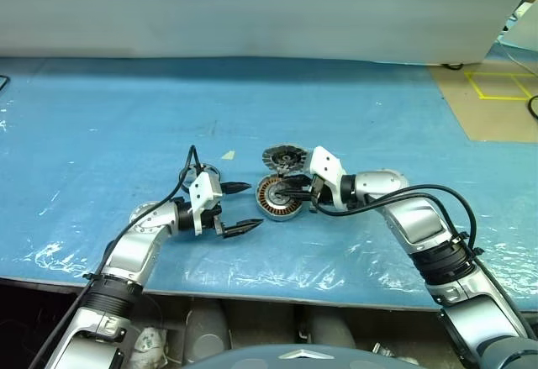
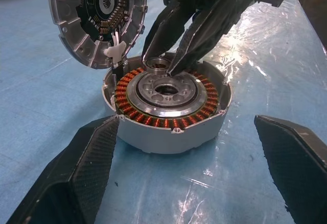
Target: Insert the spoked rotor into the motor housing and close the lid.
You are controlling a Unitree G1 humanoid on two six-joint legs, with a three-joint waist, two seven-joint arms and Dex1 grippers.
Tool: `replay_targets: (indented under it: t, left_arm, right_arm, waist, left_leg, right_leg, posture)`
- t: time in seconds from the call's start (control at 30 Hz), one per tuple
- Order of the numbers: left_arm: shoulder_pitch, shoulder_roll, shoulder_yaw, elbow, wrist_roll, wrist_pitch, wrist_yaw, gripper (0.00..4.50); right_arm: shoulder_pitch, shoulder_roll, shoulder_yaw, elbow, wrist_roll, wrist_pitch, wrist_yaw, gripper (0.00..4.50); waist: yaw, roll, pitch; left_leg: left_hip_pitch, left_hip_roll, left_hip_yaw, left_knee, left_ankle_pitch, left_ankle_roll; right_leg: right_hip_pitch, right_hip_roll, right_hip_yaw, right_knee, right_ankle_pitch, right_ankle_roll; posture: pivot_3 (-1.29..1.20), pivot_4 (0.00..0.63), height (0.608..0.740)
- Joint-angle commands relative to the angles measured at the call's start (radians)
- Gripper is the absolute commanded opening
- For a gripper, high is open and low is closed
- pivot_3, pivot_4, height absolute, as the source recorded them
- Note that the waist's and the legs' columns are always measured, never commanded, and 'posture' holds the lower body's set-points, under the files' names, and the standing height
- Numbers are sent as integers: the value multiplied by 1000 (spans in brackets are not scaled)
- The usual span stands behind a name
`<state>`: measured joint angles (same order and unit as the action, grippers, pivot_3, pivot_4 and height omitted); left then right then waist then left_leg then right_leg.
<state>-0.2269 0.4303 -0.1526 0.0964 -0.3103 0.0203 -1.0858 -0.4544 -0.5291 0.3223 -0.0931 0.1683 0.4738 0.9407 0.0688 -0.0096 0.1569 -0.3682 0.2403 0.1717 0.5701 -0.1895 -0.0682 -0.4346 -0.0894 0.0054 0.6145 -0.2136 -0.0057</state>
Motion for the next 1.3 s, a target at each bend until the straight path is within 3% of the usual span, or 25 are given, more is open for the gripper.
replay_targets:
  t: [0.03, 1.27, 1.3]
  left_arm:
    - [-8, 1, 9, -32, -7, -6, 2, 4500]
    - [1, 4, 8, -37, -4, -6, 17, 4500]
    - [-1, 4, 7, -35, -4, -6, 16, 4500]
  right_arm:
    - [-8, 0, 0, -21, -3, -16, 12, 649]
    - [15, 2, 30, 31, -66, -58, 30, 649]
    - [18, 1, 30, 30, -66, -58, 29, 999]
  waist:
    - [0, 0, 0]
    - [0, 0, 0]
    - [0, 0, 0]
  left_leg:
    - [0, 0, 0, 0, 0, 0]
    - [1, 0, 0, 1, 0, 0]
    - [1, 0, 0, 1, 0, 0]
  right_leg:
    - [0, 0, 0, 0, 0, 0]
    - [0, 0, 0, 2, 0, 0]
    - [0, 0, 0, 2, 0, 0]
  posture:
    - [0, 150, 740]
    - [0, 150, 740]
    - [0, 150, 740]
